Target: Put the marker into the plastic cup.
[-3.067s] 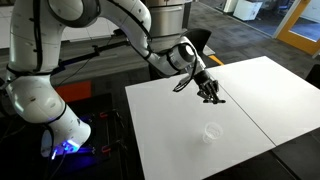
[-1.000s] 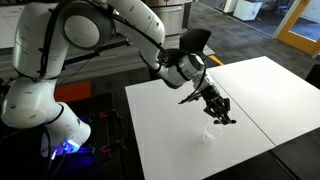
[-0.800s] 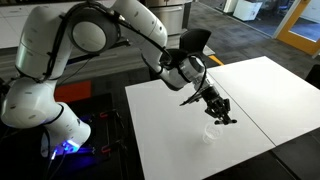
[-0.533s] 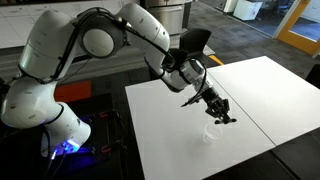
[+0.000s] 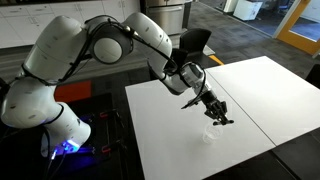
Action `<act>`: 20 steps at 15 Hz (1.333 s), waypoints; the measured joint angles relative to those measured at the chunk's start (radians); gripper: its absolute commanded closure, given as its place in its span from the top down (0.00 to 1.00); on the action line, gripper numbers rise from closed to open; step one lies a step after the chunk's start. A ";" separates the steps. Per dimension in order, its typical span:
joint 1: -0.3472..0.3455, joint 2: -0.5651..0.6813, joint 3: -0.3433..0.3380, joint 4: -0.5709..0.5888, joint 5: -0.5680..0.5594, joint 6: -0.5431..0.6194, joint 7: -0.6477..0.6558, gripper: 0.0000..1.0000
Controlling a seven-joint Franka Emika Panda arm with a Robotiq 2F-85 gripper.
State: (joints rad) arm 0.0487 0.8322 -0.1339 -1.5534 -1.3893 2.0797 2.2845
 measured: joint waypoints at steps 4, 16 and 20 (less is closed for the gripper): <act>-0.004 0.010 0.000 0.000 0.001 0.000 0.003 0.05; -0.037 0.076 0.011 0.017 0.023 0.001 0.003 0.05; -0.037 0.089 0.017 0.036 0.023 0.001 0.003 0.46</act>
State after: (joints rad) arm 0.0121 0.9208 -0.1168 -1.5171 -1.3667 2.0804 2.2875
